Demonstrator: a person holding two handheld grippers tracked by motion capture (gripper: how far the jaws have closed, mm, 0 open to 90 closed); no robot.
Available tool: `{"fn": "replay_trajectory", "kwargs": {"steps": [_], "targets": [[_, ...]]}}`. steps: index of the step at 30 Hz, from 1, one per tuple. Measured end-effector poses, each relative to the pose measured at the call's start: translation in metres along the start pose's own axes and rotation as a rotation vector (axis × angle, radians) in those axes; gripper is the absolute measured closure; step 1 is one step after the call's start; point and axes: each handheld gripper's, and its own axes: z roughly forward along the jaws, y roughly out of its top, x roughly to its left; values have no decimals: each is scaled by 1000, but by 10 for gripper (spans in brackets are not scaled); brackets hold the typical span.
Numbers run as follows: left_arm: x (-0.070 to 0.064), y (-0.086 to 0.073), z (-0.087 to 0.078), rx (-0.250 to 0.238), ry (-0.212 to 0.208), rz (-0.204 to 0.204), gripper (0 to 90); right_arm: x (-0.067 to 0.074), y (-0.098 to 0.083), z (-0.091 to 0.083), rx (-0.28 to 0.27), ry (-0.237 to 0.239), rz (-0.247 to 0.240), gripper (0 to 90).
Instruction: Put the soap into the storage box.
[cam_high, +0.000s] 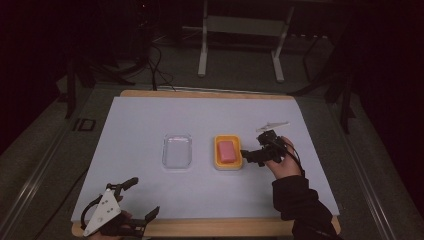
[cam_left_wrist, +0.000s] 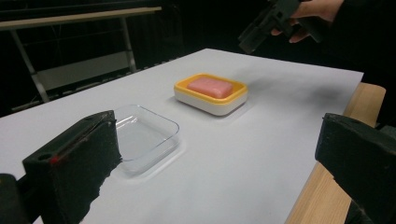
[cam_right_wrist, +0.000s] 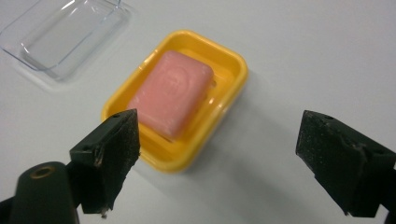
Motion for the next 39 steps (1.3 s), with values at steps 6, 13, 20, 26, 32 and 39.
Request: {"fn": "replay_trajectory", "kwargs": {"steps": [6,13,20,26,32,39], "targets": [[0,0,0,1,-1,-1,2,-9,-17,-7,-5,-3,-3,133],[0,0,0,2,-2,0,2,-18,-36,-18,-22,8,-4,133],[0,0,1,7,-7,2,2,-28,-54,-23,-27,-15,9,133],[0,0,1,8,-10,3,2,-33,-69,-27,-37,-30,21,131],[0,-1,2,11,-11,3,2,-37,-80,-32,-49,-49,27,131],[0,-1,2,15,-11,6,2,-43,-98,-32,-31,-64,26,131]]}}
